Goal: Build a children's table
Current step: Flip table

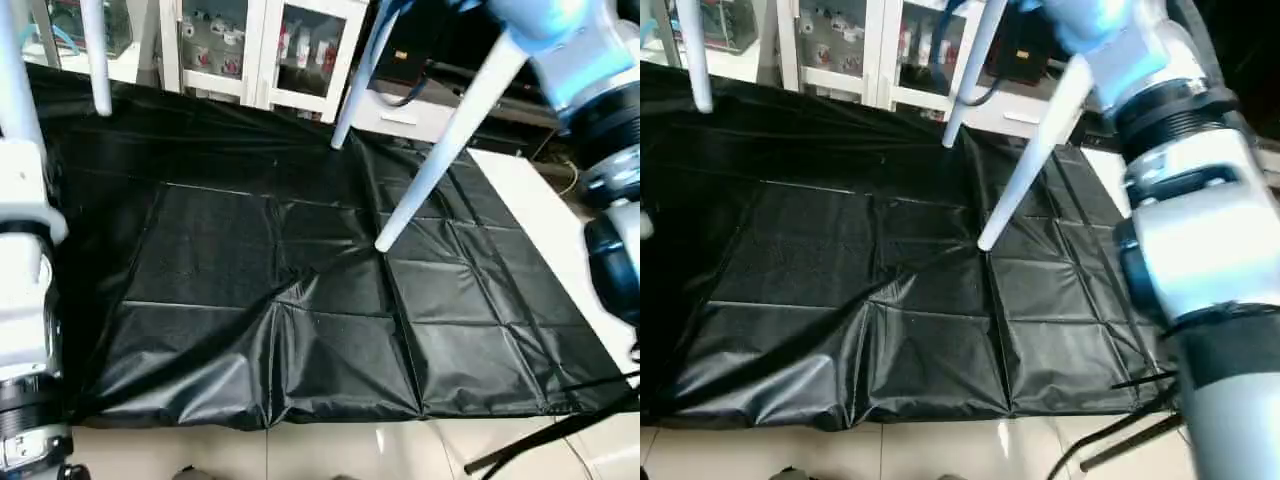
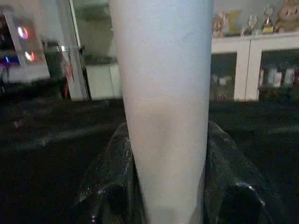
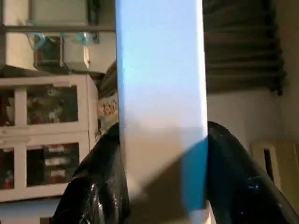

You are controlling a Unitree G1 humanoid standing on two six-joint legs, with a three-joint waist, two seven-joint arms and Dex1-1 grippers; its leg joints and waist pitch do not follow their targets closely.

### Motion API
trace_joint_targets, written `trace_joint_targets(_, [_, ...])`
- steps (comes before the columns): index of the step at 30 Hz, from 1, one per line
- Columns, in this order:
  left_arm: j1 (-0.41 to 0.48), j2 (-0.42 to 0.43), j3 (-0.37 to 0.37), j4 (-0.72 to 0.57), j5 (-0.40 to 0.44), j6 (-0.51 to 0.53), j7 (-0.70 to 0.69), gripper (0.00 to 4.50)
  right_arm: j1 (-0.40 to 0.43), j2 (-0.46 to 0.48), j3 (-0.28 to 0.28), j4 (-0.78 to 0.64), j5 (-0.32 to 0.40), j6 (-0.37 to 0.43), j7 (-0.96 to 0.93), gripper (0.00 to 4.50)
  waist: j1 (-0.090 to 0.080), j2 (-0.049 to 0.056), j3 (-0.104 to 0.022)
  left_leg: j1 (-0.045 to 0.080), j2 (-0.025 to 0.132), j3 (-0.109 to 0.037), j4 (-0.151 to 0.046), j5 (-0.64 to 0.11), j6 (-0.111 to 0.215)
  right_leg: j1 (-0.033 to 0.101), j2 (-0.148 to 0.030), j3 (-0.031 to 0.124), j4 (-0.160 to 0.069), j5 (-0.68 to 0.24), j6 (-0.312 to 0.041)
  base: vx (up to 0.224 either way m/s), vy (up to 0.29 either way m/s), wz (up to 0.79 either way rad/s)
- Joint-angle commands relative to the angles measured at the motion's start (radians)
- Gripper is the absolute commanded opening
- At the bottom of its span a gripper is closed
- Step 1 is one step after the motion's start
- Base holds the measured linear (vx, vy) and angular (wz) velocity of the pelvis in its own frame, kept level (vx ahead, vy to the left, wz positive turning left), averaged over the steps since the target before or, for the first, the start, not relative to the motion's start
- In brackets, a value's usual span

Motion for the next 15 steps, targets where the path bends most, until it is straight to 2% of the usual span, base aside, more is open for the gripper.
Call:
trace_joint_targets(1, [-0.014,-0.006,-0.127,-0.016,0.041,-0.06,-0.095,1.56,0.039,0.068,0.028,-0.009,0.026,-0.045,0.068,1.83,-0.013,0.066,-0.06,0.043,0.021,-0.014,-0.094,-0.544,-0.088,0.013,-0.056,0.038,-0.081,-0.409,-0.08,0.0,0.0,0.0])
trace_joint_targets(2, [-0.017,-0.003,-0.128,0.009,0.03,-0.073,-0.115,1.56,0.05,0.081,0.031,-0.017,0.024,-0.044,0.067,1.83,-0.013,0.063,-0.059,0.045,0.021,-0.014,-0.094,-0.552,-0.087,0.012,-0.056,0.037,-0.083,-0.42,-0.078,0.0,0.0,0.0])
trace_joint_targets(4, [-0.023,-0.003,-0.126,0.034,0.015,-0.079,-0.135,1.56,0.062,0.099,0.021,-0.024,0.044,-0.044,0.093,2.39,-0.013,0.062,-0.057,0.046,0.021,-0.017,-0.095,-0.577,-0.091,0.011,-0.057,0.035,-0.086,-0.456,-0.069,0.0,0.0,0.0])
trace_joint_targets(6, [-0.028,0.004,-0.132,0.053,0.016,-0.085,-0.144,1.56,0.073,0.109,0.016,-0.037,0.055,-0.05,0.1,2.56,-0.019,0.065,-0.056,0.051,0.021,-0.019,-0.093,-0.615,-0.088,0.007,-0.058,0.031,-0.095,-0.508,-0.056,0.0,0.0,0.0])
trace_joint_targets(7, [-0.032,0.008,-0.135,0.064,0.013,-0.088,-0.15,1.56,0.081,0.117,0.012,-0.048,0.066,-0.054,0.108,2.8,-0.02,0.065,-0.058,0.053,0.021,-0.022,-0.093,-0.616,-0.087,0.009,-0.06,0.03,-0.097,-0.519,-0.052,0.0,0.0,0.0])
trace_joint_targets(8, [-0.038,0.014,-0.141,0.076,0.01,-0.091,-0.155,1.56,0.095,0.122,0.005,-0.066,0.081,-0.058,0.11,2.8,-0.021,0.064,-0.058,0.052,0.022,-0.023,-0.093,-0.616,-0.089,0.01,-0.059,0.029,-0.095,-0.518,-0.054,0.0,0.0,0.0])
trace_joint_targets(10, [-0.041,0.017,-0.144,0.082,0.009,-0.094,-0.157,1.56,0.101,0.124,0.002,-0.076,0.087,-0.06,0.11,2.99,-0.024,0.066,-0.057,0.057,0.021,-0.023,-0.091,-0.636,-0.086,0.004,-0.057,0.026,-0.099,-0.535,-0.054,0.0,0.0,0.0])
trace_joint_targets(12, [-0.048,0.027,-0.151,0.093,0.008,-0.1,-0.163,1.56,0.132,0.135,-0.031,-0.116,0.143,-0.071,0.115,3.17,-0.024,0.07,-0.055,0.06,0.022,-0.023,-0.091,-0.648,-0.083,0.0,-0.059,0.024,-0.105,-0.551,-0.05,0.0,0.0,0.0])
trace_joint_targets(13, [-0.052,0.034,-0.152,0.099,0.006,-0.102,-0.168,1.56,0.161,0.147,-0.064,-0.152,0.207,-0.067,0.138,3.17,-0.025,0.075,-0.055,0.067,0.021,-0.024,-0.09,-0.663,-0.076,-0.004,-0.058,0.023,-0.112,-0.553,-0.047,0.0,0.0,0.0])
trace_joint_targets(14, [-0.052,0.034,-0.152,0.099,0.006,-0.102,-0.168,1.56,0.161,0.147,-0.064,-0.152,0.207,-0.067,0.138,3.28,-0.022,0.075,-0.056,0.07,0.023,-0.026,-0.09,-0.665,-0.076,-0.004,-0.059,0.021,-0.111,-0.551,-0.048,0.0,0.0,0.0])
trace_joint_targets(15, [-0.056,0.042,-0.155,0.105,0.006,-0.105,-0.172,1.56,0.186,0.156,-0.091,-0.184,0.262,-0.065,0.158,3.38,-0.021,0.077,-0.057,0.068,0.024,-0.028,-0.095,-0.665,-0.074,0.001,-0.06,0.021,-0.11,-0.536,-0.057,0.0,0.0,0.0])
